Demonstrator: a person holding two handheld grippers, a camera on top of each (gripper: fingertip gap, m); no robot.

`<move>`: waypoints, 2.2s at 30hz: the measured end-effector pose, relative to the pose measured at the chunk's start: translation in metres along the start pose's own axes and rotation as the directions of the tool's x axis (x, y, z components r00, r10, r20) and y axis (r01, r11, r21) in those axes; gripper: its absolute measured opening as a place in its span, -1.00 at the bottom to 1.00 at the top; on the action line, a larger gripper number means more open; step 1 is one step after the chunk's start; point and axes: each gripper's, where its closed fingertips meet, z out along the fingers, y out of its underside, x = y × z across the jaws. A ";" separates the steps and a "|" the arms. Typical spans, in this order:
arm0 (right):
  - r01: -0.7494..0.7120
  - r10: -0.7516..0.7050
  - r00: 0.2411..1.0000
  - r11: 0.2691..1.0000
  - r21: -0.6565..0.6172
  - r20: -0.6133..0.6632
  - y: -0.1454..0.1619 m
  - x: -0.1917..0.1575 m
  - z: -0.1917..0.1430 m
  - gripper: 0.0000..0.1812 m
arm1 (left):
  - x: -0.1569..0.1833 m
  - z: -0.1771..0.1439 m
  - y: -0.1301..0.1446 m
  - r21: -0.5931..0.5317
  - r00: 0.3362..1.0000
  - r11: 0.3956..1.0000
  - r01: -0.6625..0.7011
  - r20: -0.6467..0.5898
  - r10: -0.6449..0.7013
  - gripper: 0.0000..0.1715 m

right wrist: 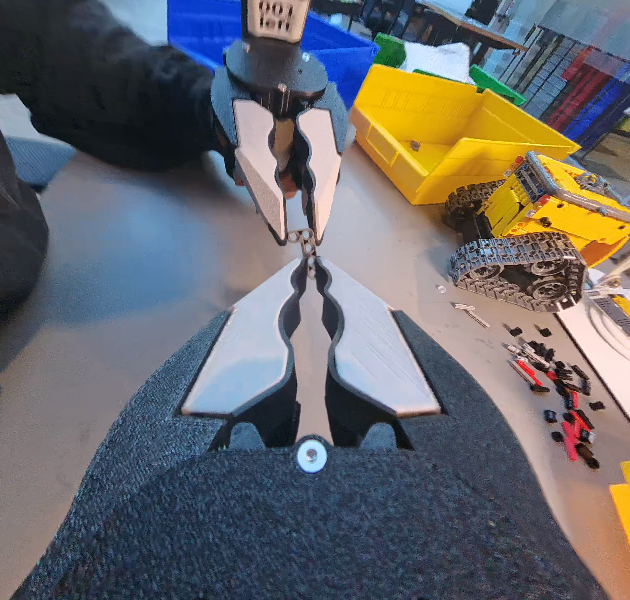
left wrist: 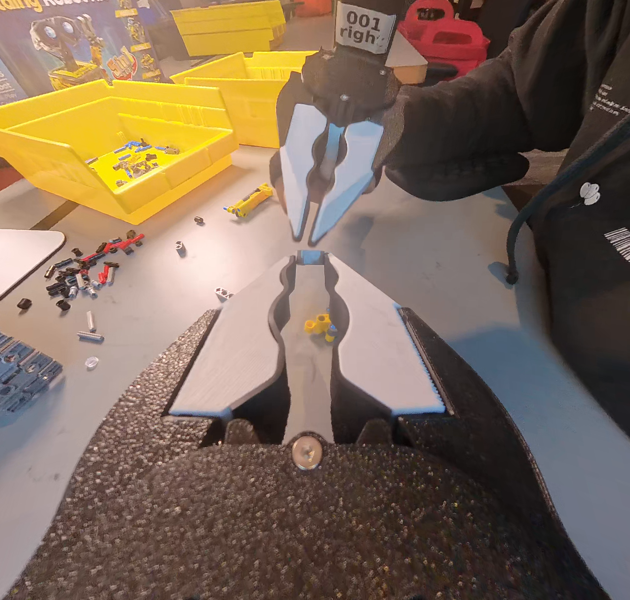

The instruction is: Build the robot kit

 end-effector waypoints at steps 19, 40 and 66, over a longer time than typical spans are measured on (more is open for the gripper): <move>-0.199 0.181 0.978 0.960 0.197 0.106 -0.030 -0.001 -0.013 -0.93 | 0.003 -0.004 -0.025 0.167 0.996 0.982 0.090 -0.043 -0.084 -0.83; 0.399 -0.419 0.888 0.907 -0.135 -0.191 0.001 0.011 0.003 -0.47 | -0.013 0.011 -0.004 0.042 0.644 0.650 0.759 -0.201 -0.738 -0.83; -0.040 0.046 0.995 0.997 0.070 -0.086 -0.001 0.022 -0.009 -0.62 | -0.011 0.001 0.017 -0.104 0.891 0.890 0.445 -0.045 -0.451 -0.67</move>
